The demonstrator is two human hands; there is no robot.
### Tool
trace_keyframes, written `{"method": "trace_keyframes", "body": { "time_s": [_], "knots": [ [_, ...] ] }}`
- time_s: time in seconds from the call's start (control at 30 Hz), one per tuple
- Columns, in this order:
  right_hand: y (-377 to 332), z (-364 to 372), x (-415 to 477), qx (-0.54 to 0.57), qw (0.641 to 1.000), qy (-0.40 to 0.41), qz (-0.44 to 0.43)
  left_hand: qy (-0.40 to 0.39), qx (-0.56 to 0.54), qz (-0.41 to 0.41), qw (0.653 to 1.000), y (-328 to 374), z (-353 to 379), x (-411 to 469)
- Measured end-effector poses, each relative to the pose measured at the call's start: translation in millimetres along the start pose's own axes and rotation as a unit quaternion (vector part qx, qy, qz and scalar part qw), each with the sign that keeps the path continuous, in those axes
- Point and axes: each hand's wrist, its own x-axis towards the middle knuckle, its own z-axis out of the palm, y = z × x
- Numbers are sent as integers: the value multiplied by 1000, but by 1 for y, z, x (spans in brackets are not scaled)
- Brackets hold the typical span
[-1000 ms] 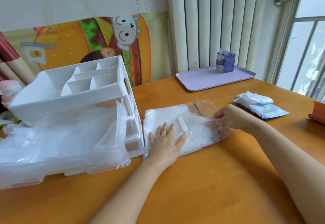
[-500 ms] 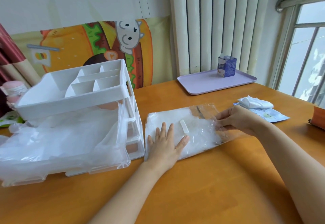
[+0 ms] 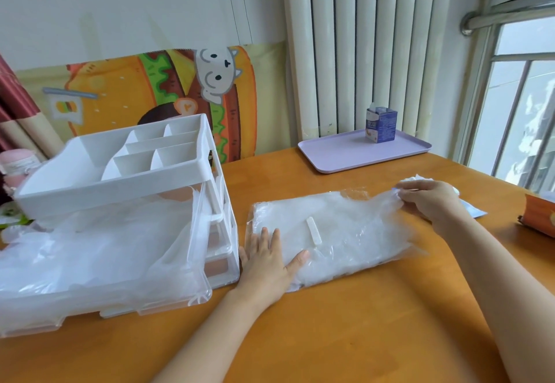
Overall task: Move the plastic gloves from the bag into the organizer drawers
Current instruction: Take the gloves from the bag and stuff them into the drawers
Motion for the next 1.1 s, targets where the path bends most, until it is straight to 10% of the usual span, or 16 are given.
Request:
{"method": "trace_keyframes", "body": {
  "time_s": [0.17, 0.47, 1.1],
  "knots": [
    [6, 5, 3, -43, 980, -163, 109, 35, -33, 26, 999, 14, -13, 0],
    [8, 2, 8, -190, 964, -186, 22, 31, -175, 164, 970, 99, -14, 31],
    [-6, -16, 13, -19, 962, -264, 67, 155, -334, 217, 904, 105, 3, 64]
  ]
}}
